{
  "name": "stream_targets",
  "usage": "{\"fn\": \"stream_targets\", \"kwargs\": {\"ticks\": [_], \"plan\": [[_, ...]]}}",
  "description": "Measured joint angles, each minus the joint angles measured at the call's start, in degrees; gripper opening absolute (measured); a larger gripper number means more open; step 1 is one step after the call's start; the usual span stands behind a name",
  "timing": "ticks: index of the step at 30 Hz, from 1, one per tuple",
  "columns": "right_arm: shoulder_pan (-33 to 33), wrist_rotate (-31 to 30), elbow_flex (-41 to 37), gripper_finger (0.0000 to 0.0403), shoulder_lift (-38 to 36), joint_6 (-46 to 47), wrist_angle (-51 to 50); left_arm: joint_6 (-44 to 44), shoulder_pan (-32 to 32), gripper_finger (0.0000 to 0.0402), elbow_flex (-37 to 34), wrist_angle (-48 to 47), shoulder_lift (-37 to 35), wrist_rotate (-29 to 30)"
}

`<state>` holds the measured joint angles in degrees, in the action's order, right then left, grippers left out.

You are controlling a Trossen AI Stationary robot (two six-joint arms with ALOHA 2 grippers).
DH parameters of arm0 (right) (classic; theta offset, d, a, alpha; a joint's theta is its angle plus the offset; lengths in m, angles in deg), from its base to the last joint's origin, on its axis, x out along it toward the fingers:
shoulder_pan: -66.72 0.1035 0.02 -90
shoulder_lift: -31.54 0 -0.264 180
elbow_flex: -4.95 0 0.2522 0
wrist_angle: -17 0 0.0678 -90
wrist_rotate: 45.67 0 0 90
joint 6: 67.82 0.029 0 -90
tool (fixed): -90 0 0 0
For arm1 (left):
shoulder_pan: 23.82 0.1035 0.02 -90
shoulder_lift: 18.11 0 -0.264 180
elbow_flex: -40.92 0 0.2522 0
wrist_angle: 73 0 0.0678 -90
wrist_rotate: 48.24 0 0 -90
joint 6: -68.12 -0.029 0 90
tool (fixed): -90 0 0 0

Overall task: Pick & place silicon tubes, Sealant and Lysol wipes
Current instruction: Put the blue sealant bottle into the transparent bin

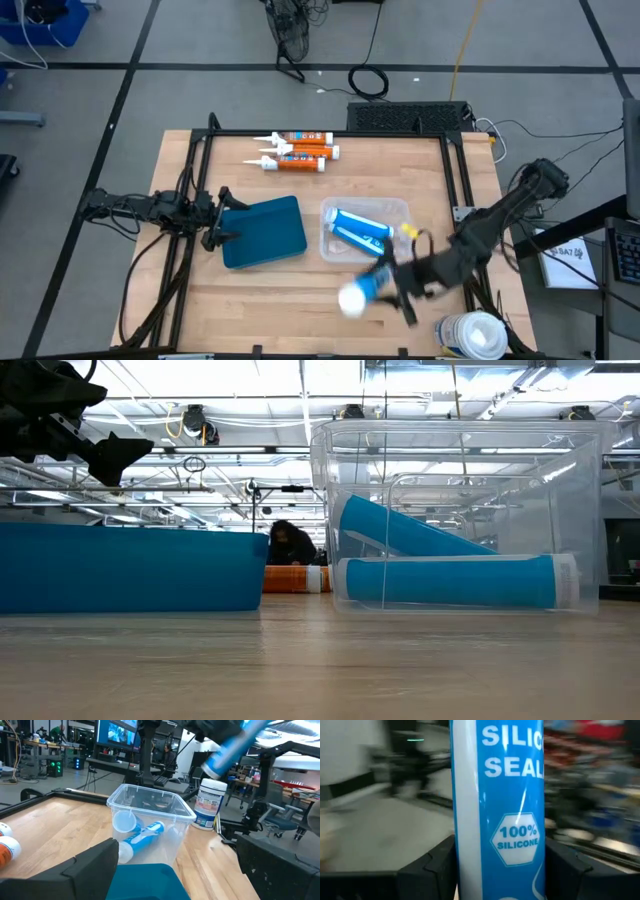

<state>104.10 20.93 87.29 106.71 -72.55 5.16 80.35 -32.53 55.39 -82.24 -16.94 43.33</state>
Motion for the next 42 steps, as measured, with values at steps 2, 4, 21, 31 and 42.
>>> {"fn": "stream_targets", "kwargs": {"ticks": [2,4,21,31,42], "plan": [[-1.73,-4.52,0.00,0.0207,-1.63,-0.90,-1.82,0.00,0.00,0.0395,0.00,0.00,0.00,0.00],[-3.62,-6.64,0.00,0.0207,-2.39,-0.40,-4.38,0.00,0.00,0.0395,0.00,0.00,0.00,-0.01],[-19.48,0.61,-22.22,0.0208,-2.38,19.76,-4.07,0.00,-0.02,0.0395,0.00,0.00,0.00,0.00],[-19.93,4.11,-27.15,0.0208,-2.38,26.57,-3.03,0.00,-0.02,0.0395,0.00,0.00,0.00,0.02],[-19.93,4.17,-28.69,0.0224,-2.52,28.77,-2.28,0.00,0.00,0.0395,0.00,0.00,0.00,0.02]]}}
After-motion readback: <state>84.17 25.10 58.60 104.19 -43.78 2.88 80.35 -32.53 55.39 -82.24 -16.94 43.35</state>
